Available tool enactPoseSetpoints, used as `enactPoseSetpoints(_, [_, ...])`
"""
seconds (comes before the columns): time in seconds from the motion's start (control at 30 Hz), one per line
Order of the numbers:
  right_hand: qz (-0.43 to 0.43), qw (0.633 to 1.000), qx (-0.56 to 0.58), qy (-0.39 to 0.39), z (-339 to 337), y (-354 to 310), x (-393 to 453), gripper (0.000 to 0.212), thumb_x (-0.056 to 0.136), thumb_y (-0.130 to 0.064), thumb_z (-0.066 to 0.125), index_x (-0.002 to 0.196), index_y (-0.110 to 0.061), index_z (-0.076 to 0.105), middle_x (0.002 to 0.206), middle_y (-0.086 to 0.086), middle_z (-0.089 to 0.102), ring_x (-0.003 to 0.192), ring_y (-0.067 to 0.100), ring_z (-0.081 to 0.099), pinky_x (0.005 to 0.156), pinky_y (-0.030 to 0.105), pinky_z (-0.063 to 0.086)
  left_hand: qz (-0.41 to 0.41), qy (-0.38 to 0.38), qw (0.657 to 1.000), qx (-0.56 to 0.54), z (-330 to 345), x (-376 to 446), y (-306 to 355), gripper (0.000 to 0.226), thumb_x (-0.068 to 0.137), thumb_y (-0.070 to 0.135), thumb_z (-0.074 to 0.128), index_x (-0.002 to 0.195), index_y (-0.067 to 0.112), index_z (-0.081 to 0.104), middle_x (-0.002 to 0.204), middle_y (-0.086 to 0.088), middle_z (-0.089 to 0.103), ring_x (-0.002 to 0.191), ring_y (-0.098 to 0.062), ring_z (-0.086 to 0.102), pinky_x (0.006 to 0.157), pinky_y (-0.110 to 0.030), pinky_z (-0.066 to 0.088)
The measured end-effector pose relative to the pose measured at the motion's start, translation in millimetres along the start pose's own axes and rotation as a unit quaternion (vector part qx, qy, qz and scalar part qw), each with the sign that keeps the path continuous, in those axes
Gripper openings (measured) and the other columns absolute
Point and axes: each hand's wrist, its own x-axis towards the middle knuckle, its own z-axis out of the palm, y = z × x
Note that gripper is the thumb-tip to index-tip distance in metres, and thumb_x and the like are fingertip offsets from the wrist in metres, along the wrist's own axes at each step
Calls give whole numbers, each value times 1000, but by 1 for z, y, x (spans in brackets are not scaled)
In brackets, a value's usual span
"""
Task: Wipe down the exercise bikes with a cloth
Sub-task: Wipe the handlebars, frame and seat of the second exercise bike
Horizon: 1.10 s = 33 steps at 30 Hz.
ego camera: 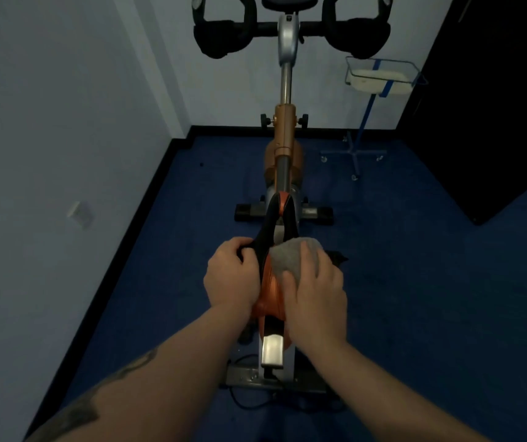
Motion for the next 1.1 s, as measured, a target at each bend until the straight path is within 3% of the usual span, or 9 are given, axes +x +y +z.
enactPoseSetpoints(0.37, [13,999,23,17,0,0,29,52,97,-43,37,147,-33,27,143,-5,39,121,17,43,92,42,45,10,24,1000,-14,2,0,0,30,92,19,44,102,25,71,93,12,65,86,-9,60,75,-32,50])
enactPoseSetpoints(0.57, [-40,997,-6,72,9,5,-12,59,94,-46,30,148,-23,31,153,3,30,134,22,32,105,46,39,22,44,996,-68,4,-2,-8,31,88,17,44,96,24,74,87,13,67,79,-4,60,70,-33,53])
enactPoseSetpoints(0.67, [-20,997,-56,52,10,-1,5,58,95,-45,36,149,-25,29,153,2,30,132,23,33,102,45,38,22,51,995,-80,5,-3,-8,38,83,25,39,94,24,75,84,14,67,77,-2,60,68,-30,52])
enactPoseSetpoints(0.77, [29,998,-47,16,4,-11,38,56,97,-46,34,149,-29,23,145,-1,37,125,21,40,97,43,38,15,50,995,-87,6,-2,-10,34,87,20,43,94,25,76,81,12,68,73,-3,60,64,-28,51])
enactPoseSetpoints(0.97, [-4,993,-51,103,16,-10,-20,57,94,-44,43,148,-27,33,153,3,31,136,24,32,104,49,38,25,40,996,-73,5,-2,-10,32,89,13,47,95,26,76,75,12,67,67,-5,58,59,-26,46])
enactPoseSetpoints(1.1, [13,998,-52,41,8,-7,1,57,97,-50,33,151,-35,21,156,-3,21,135,21,27,106,45,34,20,28,998,-59,3,-1,-7,33,89,14,46,94,30,75,67,19,60,65,-1,55,58,-24,44])
